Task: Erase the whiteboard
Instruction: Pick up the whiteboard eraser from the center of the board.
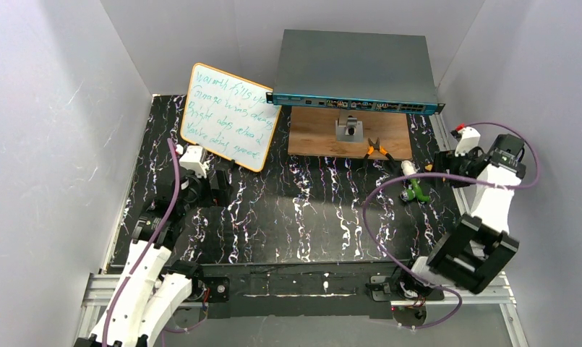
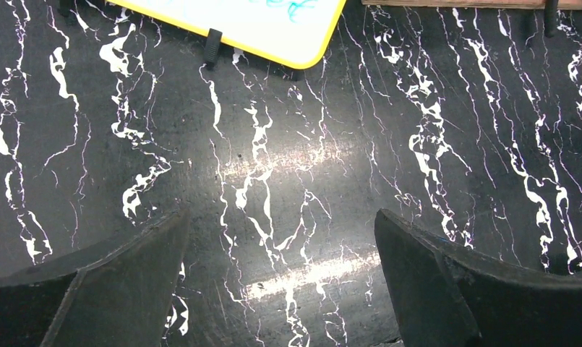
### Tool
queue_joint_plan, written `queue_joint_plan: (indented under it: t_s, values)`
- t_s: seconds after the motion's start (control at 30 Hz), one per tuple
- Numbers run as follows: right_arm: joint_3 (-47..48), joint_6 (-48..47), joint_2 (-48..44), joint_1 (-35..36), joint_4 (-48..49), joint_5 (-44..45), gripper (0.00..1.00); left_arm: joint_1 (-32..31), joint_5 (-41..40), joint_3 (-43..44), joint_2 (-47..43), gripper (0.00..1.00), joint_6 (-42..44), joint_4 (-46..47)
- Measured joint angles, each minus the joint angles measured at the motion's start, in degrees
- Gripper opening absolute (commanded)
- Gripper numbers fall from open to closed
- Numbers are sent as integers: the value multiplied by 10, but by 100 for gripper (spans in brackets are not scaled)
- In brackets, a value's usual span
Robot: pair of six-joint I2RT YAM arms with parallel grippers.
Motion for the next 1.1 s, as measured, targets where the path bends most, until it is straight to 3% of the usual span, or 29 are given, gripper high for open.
queue_joint_plan:
  t_s: [0.37,0.77,1.1]
  values:
    - [108,-54,219,0,42,-6,82,-6,0,0,-7,99,2,0]
    - [151,-59,327,24,85,54,79,-11,-1,0,7,100,5,0]
    - [202,-78,395,49,84,87,62,-11,-3,0,14,99,6,0]
